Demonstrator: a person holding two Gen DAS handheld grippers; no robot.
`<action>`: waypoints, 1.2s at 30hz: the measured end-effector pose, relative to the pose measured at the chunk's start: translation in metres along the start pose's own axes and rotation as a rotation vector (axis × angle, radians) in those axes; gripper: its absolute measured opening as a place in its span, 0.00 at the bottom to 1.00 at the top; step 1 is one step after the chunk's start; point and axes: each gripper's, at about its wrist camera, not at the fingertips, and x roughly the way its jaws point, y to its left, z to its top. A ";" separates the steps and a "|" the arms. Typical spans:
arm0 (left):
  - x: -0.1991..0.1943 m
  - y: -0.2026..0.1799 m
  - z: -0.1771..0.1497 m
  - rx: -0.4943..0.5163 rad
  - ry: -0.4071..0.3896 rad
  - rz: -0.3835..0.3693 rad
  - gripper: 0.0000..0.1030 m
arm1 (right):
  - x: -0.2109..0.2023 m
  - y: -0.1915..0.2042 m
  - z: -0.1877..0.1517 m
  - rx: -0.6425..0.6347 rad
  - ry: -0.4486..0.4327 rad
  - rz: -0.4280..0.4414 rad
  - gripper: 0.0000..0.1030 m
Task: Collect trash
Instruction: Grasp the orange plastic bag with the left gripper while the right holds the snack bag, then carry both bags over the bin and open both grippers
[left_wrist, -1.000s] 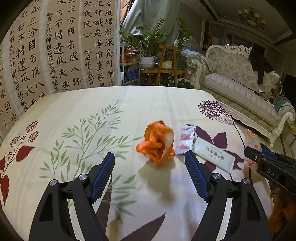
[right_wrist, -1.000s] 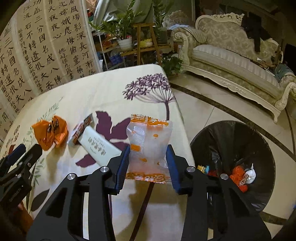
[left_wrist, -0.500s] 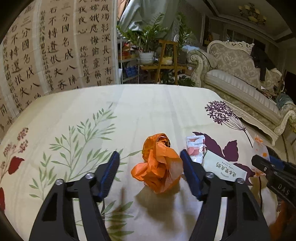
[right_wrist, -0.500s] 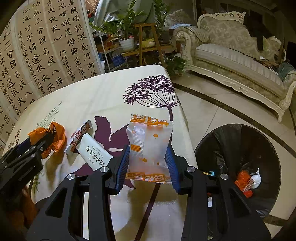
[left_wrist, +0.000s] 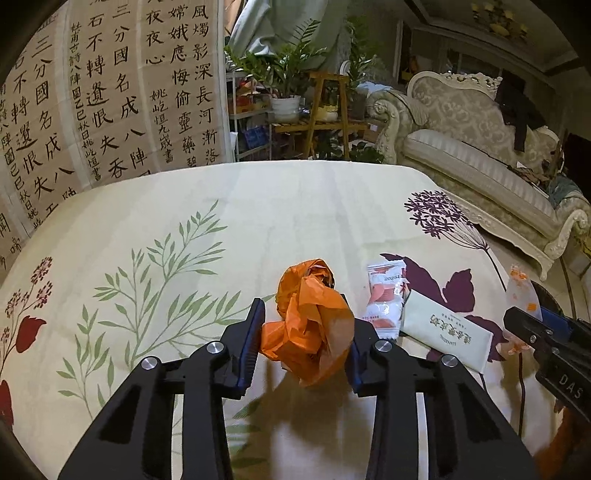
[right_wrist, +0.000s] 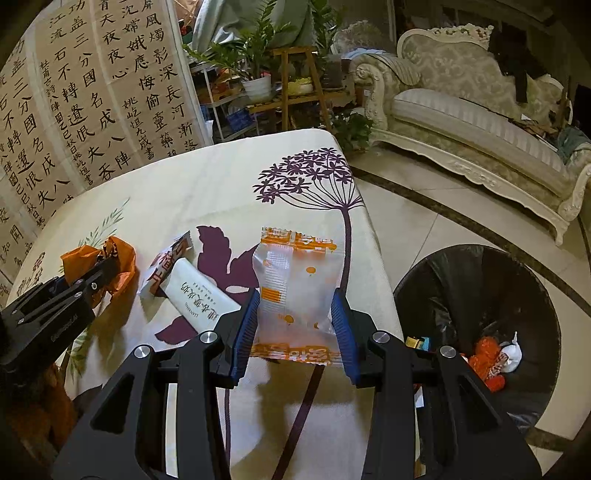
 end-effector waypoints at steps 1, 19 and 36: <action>-0.003 0.000 -0.001 0.001 -0.005 0.001 0.37 | -0.002 0.001 -0.001 -0.002 -0.001 -0.001 0.38; -0.054 -0.016 -0.019 0.025 -0.067 -0.023 0.37 | -0.039 0.000 -0.028 -0.033 -0.045 -0.055 0.38; -0.082 -0.090 -0.034 0.116 -0.134 -0.156 0.37 | -0.076 -0.068 -0.051 0.056 -0.092 -0.201 0.38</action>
